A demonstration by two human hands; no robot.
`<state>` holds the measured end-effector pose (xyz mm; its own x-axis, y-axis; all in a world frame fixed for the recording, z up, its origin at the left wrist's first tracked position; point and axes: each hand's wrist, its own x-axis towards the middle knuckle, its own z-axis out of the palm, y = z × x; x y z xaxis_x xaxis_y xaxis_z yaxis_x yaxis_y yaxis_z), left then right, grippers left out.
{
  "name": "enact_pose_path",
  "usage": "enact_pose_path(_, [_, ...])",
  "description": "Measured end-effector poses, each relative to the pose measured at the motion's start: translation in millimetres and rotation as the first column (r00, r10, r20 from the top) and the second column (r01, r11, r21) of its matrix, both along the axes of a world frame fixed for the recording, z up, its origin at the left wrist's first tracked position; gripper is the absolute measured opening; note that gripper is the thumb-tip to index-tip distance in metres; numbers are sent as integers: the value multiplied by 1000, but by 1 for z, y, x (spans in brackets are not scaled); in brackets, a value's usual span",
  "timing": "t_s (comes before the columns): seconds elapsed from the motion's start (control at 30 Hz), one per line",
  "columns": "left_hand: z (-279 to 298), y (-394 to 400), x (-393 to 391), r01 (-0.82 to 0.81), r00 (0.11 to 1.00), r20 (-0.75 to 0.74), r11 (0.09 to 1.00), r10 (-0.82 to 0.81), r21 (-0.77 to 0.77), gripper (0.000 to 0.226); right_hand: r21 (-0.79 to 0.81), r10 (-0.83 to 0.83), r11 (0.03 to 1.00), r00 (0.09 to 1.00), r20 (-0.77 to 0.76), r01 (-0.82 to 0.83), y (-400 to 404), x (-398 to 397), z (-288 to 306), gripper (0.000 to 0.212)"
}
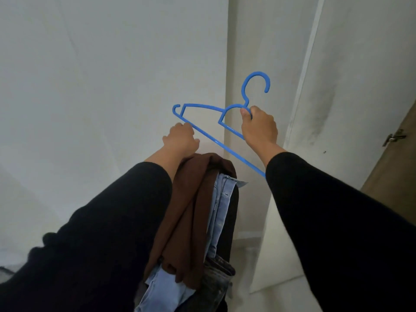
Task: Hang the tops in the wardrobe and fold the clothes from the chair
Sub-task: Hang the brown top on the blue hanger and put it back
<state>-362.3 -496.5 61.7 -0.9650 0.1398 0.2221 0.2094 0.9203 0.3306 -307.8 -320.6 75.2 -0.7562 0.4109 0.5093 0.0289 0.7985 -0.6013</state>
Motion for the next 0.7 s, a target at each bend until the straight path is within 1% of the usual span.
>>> enact_pose_path(0.1, [-27,20,-26,32,996,83,995,-24,-91,47,-21,-22,1000,999,32,23,9,-26,-18,33])
enact_pose_path(0.2, [-53,40,-45,117,985,143,978,-93,-170,53,-27,-30,999,998,63,32,20,-46,-36,32])
enact_pose_path(0.3, [-74,57,-56,178,972,180,970,-148,-163,59,-33,-33,999,996,88,36,29,-62,-51,33])
enact_pose_path(0.4, [-93,69,-59,212,963,211,955,-169,-207,64,-21,-39,999,993,113,42,34,-69,-61,33])
enact_pose_path(0.5, [-106,74,-69,208,960,237,945,-148,-254,50,10,-50,999,990,136,49,38,-72,-65,30])
enact_pose_path(0.6, [-105,69,-76,212,967,208,925,-150,-316,30,11,-52,999,991,120,51,38,-71,-61,32])
enact_pose_path(0.7, [-93,57,-75,179,980,120,960,-156,-216,28,17,-55,998,994,98,54,33,-68,-57,33])
